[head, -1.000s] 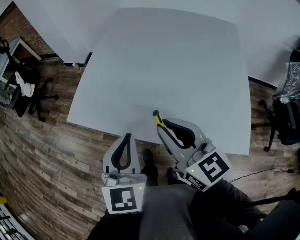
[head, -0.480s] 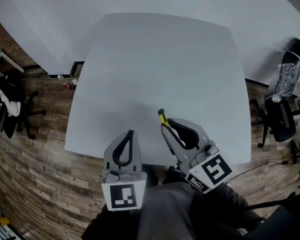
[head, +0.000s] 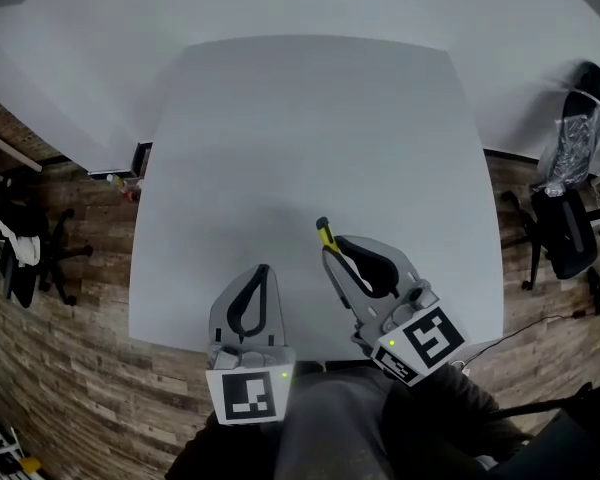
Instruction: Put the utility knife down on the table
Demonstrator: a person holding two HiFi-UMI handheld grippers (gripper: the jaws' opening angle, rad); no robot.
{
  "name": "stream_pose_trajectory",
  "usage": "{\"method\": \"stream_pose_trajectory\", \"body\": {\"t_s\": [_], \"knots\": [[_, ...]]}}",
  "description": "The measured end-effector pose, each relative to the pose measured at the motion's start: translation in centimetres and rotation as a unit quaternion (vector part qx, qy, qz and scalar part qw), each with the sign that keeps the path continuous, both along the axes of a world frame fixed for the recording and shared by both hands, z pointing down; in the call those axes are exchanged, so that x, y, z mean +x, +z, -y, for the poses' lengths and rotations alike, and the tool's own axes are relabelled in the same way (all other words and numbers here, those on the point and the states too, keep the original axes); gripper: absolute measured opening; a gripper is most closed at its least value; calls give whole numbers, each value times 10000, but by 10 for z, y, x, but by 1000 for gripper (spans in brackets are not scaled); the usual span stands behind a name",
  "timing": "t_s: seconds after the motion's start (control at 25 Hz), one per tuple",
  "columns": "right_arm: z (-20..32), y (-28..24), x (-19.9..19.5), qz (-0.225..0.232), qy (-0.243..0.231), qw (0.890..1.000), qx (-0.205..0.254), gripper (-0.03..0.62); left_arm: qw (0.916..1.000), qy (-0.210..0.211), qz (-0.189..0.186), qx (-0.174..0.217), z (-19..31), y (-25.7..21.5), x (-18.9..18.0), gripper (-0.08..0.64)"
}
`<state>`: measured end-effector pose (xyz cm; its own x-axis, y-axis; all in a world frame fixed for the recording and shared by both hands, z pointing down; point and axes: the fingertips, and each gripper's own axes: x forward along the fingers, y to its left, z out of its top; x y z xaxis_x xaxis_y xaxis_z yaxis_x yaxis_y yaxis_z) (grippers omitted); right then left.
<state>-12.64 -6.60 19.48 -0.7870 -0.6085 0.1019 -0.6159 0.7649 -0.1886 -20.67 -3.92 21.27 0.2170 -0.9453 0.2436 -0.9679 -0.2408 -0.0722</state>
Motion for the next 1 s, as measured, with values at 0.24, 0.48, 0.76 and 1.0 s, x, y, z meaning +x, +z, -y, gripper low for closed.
{"method": "stream_pose_trajectory", "body": {"t_s": [0.24, 0.48, 0.76, 1.0], "knots": [[50, 11, 35, 182, -2, 9996, -205, 57, 9996, 2, 126, -250, 56, 11, 37, 2], [83, 17, 59, 386, -54, 9988, -295, 57, 9988, 124, 350, -319, 88, 11, 73, 2], [87, 30, 58, 413, 37, 9984, -378, 57, 9983, 119, 426, -389, 93, 19, 68, 2], [85, 46, 58, 184, 247, 9987, -402, 57, 9977, 435, 291, -440, 97, 41, 76, 2]]}}
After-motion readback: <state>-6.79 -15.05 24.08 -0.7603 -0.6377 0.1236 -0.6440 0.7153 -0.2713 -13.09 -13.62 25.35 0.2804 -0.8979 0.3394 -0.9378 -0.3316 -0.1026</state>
